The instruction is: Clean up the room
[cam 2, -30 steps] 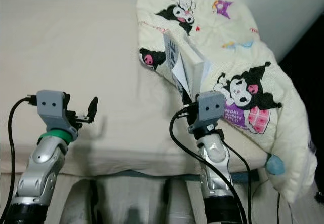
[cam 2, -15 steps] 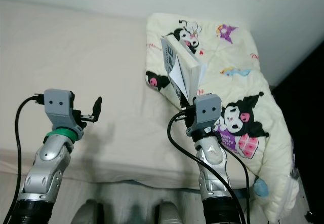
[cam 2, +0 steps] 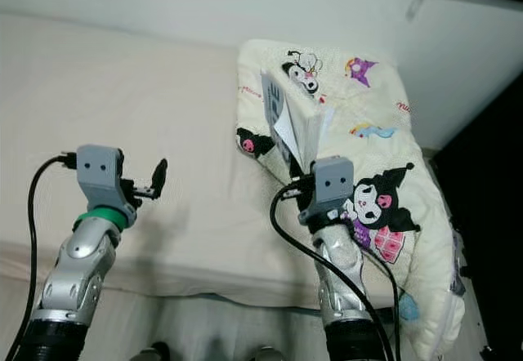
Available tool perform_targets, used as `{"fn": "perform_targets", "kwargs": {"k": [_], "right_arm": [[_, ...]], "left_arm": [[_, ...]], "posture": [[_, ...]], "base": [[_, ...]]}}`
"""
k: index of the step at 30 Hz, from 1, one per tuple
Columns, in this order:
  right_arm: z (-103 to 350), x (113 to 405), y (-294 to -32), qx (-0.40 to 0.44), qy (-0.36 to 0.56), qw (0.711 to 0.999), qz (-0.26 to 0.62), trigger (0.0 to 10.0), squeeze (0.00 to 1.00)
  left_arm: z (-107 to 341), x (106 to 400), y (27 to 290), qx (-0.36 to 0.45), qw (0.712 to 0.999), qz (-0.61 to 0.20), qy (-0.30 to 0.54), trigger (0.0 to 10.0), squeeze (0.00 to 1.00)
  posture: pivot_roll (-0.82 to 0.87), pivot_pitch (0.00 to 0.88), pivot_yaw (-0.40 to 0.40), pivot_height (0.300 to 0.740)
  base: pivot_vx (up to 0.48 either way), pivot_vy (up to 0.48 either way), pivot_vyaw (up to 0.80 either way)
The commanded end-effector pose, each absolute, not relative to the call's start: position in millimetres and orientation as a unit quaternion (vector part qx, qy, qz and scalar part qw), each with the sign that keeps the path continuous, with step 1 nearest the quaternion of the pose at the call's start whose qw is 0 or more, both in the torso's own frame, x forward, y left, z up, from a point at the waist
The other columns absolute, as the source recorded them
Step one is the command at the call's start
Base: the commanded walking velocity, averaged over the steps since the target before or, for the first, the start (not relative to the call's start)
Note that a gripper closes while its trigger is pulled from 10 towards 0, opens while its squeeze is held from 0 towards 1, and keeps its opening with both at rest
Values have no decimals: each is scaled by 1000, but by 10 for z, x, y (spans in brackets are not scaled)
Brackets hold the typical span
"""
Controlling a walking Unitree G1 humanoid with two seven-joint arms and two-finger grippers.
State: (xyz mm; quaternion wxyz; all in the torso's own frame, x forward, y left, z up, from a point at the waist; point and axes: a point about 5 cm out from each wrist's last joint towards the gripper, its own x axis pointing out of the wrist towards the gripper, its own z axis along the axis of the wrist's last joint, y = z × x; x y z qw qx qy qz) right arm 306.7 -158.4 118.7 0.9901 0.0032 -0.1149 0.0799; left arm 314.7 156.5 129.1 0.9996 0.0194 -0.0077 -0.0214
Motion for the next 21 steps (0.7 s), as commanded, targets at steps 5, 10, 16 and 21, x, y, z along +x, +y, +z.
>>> {"fn": "perform_targets", "kwargs": {"k": [5, 10, 16, 21], "right_arm": [[986, 2988, -1639, 28, -78, 994, 64, 10000, 0], [976, 2995, -1639, 33, -77, 995, 61, 10000, 0], [971, 3007, -1648, 37, -77, 995, 57, 10000, 0], [968, 3008, -1651, 38, -77, 995, 57, 10000, 0]], "left_arm": [[1155, 3108, 1539, 29, 999, -30, 13, 10000, 0], [1153, 3120, 1521, 26, 999, -34, 14, 10000, 0], [1176, 3135, 1475, 34, 998, -49, 9, 10000, 0], [1174, 3134, 1454, 40, 998, -56, 9, 10000, 0]], "posture": [[12, 93, -9, 740], [12, 92, -7, 740], [14, 93, -6, 740], [14, 94, -6, 740]], "base": [[0, 0, 0], [0, 0, 0], [0, 0, 0], [0, 0, 0]]}}
